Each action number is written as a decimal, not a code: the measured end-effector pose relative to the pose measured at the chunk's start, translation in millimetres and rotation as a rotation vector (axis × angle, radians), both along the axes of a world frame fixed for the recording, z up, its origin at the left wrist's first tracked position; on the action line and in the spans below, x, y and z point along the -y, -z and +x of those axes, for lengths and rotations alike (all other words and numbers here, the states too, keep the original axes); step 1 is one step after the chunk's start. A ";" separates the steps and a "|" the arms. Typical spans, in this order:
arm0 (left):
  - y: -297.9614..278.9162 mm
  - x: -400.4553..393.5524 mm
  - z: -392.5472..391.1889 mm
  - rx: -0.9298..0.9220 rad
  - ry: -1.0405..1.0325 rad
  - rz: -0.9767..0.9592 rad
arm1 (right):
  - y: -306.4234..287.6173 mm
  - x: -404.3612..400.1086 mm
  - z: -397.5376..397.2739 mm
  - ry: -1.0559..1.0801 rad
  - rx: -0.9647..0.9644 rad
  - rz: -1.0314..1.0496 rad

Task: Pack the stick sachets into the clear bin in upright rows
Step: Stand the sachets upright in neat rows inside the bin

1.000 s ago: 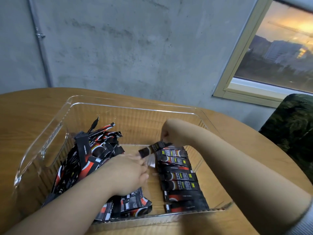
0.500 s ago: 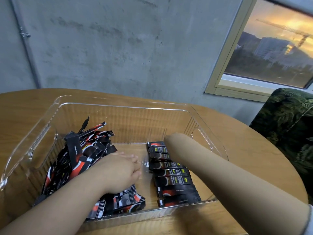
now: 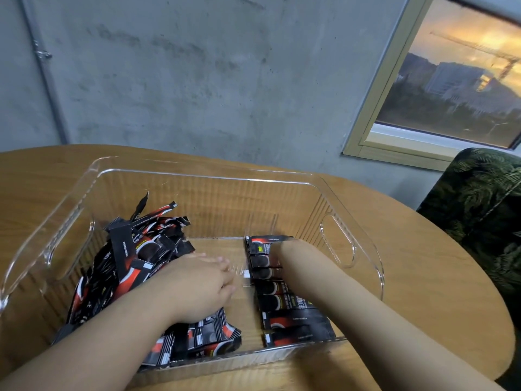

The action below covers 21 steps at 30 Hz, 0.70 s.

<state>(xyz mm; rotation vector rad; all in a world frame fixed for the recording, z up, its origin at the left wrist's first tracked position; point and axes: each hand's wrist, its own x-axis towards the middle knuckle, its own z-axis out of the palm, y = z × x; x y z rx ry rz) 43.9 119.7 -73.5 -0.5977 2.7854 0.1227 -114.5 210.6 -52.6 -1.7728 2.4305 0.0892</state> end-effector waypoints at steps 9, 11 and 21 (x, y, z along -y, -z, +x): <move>2.1 0.7 -0.8 -0.003 -0.007 0.003 | 6.3 1.4 -0.4 -0.157 0.066 0.006; 2.2 1.2 -0.6 -0.002 -0.010 0.004 | 4.2 11.2 1.9 -0.194 0.072 -0.052; 1.3 0.2 0.7 -0.015 -0.016 -0.010 | -9.4 95.7 28.7 -0.340 0.396 -0.234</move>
